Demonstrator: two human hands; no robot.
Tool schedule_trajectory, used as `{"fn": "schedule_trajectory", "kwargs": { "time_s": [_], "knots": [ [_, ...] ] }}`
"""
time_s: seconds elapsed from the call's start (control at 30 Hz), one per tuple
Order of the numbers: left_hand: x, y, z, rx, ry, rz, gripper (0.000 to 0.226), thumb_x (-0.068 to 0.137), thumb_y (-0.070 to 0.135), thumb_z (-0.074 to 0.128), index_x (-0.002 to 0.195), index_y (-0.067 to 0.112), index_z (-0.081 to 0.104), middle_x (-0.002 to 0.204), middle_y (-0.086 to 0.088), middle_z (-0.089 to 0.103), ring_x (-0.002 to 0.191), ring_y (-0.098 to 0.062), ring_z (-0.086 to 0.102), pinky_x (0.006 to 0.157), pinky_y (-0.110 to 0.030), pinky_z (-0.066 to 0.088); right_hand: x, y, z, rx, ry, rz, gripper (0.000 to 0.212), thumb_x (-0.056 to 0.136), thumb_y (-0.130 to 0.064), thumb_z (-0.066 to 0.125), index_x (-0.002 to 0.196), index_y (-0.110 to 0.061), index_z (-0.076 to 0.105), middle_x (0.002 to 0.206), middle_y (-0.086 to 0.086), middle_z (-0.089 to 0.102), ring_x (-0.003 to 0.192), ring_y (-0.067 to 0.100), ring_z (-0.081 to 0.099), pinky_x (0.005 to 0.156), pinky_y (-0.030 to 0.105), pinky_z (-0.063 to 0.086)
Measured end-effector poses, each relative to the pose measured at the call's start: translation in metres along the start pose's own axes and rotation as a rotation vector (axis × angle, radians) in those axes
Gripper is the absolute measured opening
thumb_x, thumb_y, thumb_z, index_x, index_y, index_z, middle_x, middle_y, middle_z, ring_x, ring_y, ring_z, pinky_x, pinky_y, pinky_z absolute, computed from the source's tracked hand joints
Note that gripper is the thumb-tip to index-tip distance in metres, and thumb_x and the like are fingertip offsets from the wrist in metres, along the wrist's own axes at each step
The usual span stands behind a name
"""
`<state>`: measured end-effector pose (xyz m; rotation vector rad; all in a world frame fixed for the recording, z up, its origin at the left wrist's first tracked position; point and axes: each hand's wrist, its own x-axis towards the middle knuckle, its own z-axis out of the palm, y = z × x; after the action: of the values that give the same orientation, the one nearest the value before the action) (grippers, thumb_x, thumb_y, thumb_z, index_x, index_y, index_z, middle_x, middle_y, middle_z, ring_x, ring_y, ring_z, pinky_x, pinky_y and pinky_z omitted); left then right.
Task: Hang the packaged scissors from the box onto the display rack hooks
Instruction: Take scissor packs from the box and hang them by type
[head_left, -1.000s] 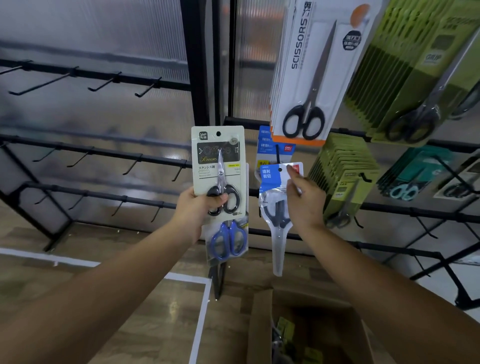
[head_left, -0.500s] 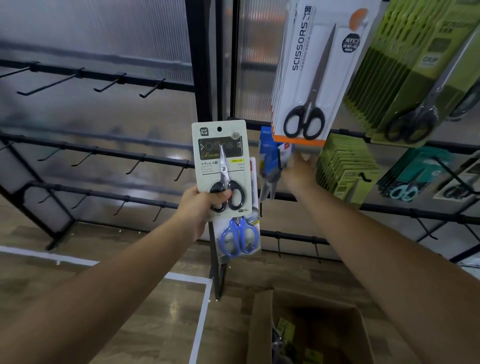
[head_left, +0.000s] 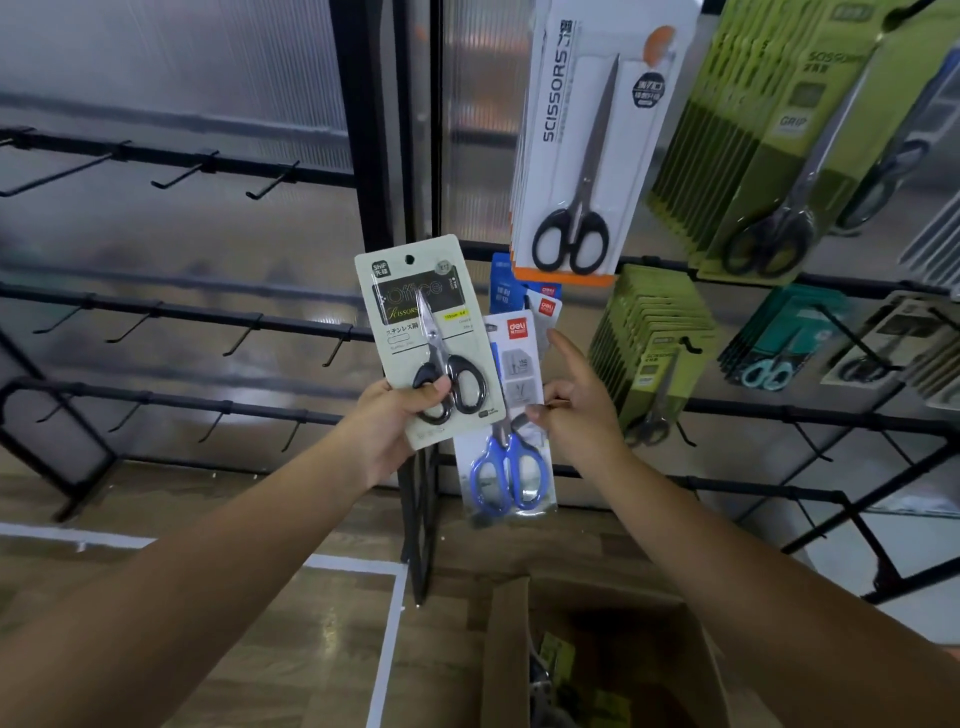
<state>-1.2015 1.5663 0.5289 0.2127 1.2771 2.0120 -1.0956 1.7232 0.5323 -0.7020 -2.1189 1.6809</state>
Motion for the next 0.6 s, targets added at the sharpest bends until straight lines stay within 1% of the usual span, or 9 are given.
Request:
{"fn": "schedule_trajectory", "kwargs": {
  "time_s": [0.07,0.13,0.23,0.3,0.37,0.43,0.5,0.53,0.6],
  "knots": [
    [0.000,0.000,0.002,0.004,0.000,-0.007,0.021,0.084,-0.006,0.055,0.091,0.009,0.067,0.079,-0.004,0.074,0.069,-0.017,0.072,0.056,-0.029,0.057,-0.006,0.001,-0.007,-0.022,0.037,-0.022,0.082,0.079,0.018,0.056,0.141,-0.031,0.034,0.075,0.000,0.064,0.064,-0.002,0.060,0.057,0.009,0.044],
    [-0.001,0.000,0.005,0.015,-0.026,-0.004,0.022,0.082,-0.006,0.055,0.092,0.010,0.067,0.079,-0.003,0.074,0.070,-0.016,0.072,0.056,-0.027,0.056,-0.011,0.002,-0.017,-0.015,0.083,-0.056,0.078,0.080,0.019,0.053,0.137,-0.032,0.040,0.091,0.007,0.067,0.082,0.009,0.063,0.066,0.016,0.047],
    [-0.002,0.002,0.016,0.065,-0.085,0.029,0.030,0.070,0.000,0.062,0.097,0.011,0.067,0.084,-0.002,0.075,0.076,-0.015,0.071,0.062,-0.027,0.057,-0.017,-0.002,-0.034,0.047,0.157,-0.116,0.074,0.081,0.022,0.048,0.115,-0.044,0.045,0.100,0.007,0.065,0.095,0.016,0.061,0.067,0.014,0.049],
    [-0.002,0.006,0.028,0.105,-0.122,0.071,0.036,0.064,0.002,0.064,0.099,0.012,0.069,0.089,-0.001,0.074,0.081,-0.015,0.071,0.066,-0.028,0.058,-0.019,-0.007,-0.047,0.056,0.185,-0.142,0.071,0.081,0.021,0.048,0.122,-0.037,0.046,0.105,0.008,0.063,0.093,0.011,0.060,0.067,0.011,0.049],
    [-0.002,0.013,0.044,0.140,-0.164,0.122,0.032,0.064,0.002,0.064,0.092,0.014,0.072,0.088,-0.001,0.075,0.081,-0.015,0.071,0.067,-0.027,0.058,-0.021,-0.015,-0.062,0.026,0.229,-0.172,0.070,0.082,0.018,0.050,0.134,-0.029,0.044,0.107,0.004,0.064,0.090,0.005,0.060,0.071,0.015,0.049],
    [-0.002,0.022,0.062,0.191,-0.213,0.165,0.030,0.064,0.003,0.064,0.090,0.015,0.073,0.087,0.000,0.075,0.081,-0.014,0.071,0.068,-0.026,0.058,-0.021,-0.027,-0.077,0.019,0.281,-0.226,0.072,0.080,0.017,0.052,0.131,-0.032,0.046,0.103,-0.006,0.066,0.088,0.000,0.061,0.073,0.015,0.050],
    [-0.002,0.029,0.084,0.237,-0.252,0.202,0.030,0.064,0.004,0.064,0.092,0.014,0.070,0.085,0.001,0.075,0.079,-0.013,0.070,0.065,-0.025,0.057,-0.023,-0.039,-0.096,0.003,0.334,-0.290,0.072,0.078,0.018,0.052,0.124,-0.037,0.047,0.097,-0.020,0.064,0.083,-0.013,0.060,0.068,0.006,0.047],
    [-0.001,0.032,0.096,0.252,-0.263,0.212,0.030,0.063,0.005,0.065,0.092,0.013,0.069,0.083,0.001,0.074,0.078,-0.013,0.070,0.064,-0.026,0.057,-0.023,-0.046,-0.106,-0.013,0.353,-0.314,0.072,0.077,0.017,0.052,0.125,-0.037,0.048,0.097,-0.021,0.063,0.081,-0.017,0.059,0.065,0.002,0.044],
    [0.000,0.034,0.119,0.271,-0.275,0.226,0.029,0.061,0.006,0.067,0.089,0.014,0.070,0.083,0.000,0.074,0.077,-0.015,0.070,0.066,-0.029,0.057,-0.024,-0.056,-0.126,-0.015,0.379,-0.323,0.072,0.079,0.016,0.053,0.131,-0.033,0.047,0.100,-0.013,0.066,0.079,-0.017,0.059,0.061,0.000,0.042]
  ]
}}
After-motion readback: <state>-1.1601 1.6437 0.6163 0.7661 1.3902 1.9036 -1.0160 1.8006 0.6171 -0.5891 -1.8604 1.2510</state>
